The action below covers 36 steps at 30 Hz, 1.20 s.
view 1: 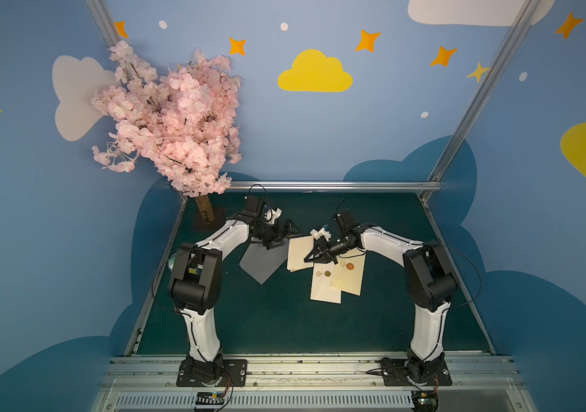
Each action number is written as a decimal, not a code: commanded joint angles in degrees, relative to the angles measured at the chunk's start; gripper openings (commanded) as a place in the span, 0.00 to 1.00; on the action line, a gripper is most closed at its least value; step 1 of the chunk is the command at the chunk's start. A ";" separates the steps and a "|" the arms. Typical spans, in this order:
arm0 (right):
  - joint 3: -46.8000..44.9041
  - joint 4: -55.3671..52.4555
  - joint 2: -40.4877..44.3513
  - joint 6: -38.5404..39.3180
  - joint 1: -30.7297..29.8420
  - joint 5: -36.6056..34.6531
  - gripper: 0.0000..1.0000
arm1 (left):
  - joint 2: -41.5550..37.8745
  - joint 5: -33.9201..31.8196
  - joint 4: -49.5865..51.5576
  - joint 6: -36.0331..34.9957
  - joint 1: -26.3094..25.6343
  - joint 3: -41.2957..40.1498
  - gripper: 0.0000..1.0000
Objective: Fold the letter paper in half and place it into the envelope
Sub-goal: Fold the letter paper at the center of the board.
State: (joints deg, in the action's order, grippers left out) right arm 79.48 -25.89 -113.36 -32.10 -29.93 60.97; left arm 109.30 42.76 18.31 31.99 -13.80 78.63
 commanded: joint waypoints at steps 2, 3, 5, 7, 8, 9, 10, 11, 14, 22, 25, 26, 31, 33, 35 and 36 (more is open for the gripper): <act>-0.82 -2.43 1.92 2.54 -0.13 3.58 0.00 | 0.23 12.12 -13.32 4.52 0.97 -4.21 1.00; -0.82 -2.26 2.07 2.48 -0.21 3.79 0.00 | 0.42 13.65 -16.30 5.74 1.18 -5.46 1.00; -0.91 -1.84 2.31 2.21 -0.29 4.28 0.00 | 0.33 15.48 -20.05 7.39 1.61 -7.49 1.00; -0.78 -1.85 2.44 2.33 -0.45 4.52 0.00 | 0.09 17.04 -23.68 8.77 1.84 -9.33 0.98; -0.73 -2.28 2.36 2.56 -0.46 4.41 0.00 | -0.04 17.94 -25.54 9.55 1.98 -10.15 0.96; -0.73 -2.32 2.25 2.69 -0.44 4.50 0.00 | -0.05 18.82 -26.92 10.12 2.05 -10.78 0.93; -0.69 -2.36 2.19 2.71 -0.48 4.68 0.00 | -0.05 19.68 -27.81 10.73 2.11 -11.22 0.90; -0.58 -2.70 2.05 2.95 -0.48 4.66 0.00 | 0.03 20.47 -28.91 11.30 2.11 -11.55 0.84; -0.24 -2.74 1.75 2.98 -0.50 4.59 0.00 | 0.39 22.30 -29.15 11.40 2.05 -11.89 0.65; 1.81 -4.17 1.03 3.23 -0.66 3.66 0.00 | 0.29 22.26 -26.23 9.78 2.20 -11.66 0.03; 1.91 -3.63 1.29 1.79 -0.60 2.81 0.19 | 0.30 21.70 -25.52 10.01 2.26 -11.09 0.03; 1.70 -3.29 1.47 1.03 -0.61 2.37 0.36 | 0.22 20.72 -24.63 10.07 2.21 -10.76 0.03; -3.16 8.70 3.33 -10.85 -0.65 1.16 0.64 | -1.11 12.09 -19.79 12.78 2.11 -8.80 0.03; -5.90 17.38 3.76 -18.77 -0.86 0.83 0.65 | -2.27 7.79 -20.09 15.69 2.03 -8.74 0.03; -8.05 26.98 3.72 -26.78 -0.97 0.15 0.66 | -3.05 4.65 -21.64 18.93 1.94 -8.94 0.03; -9.15 32.54 3.51 -31.39 -1.16 -0.41 0.66 | -3.54 2.43 -21.33 20.23 1.96 -8.93 0.03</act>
State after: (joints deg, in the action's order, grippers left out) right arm 72.60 -10.57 -111.13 -48.49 -30.59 62.04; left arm 108.73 52.23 -3.44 47.68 -11.75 68.88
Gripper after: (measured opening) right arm 0.660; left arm 0.050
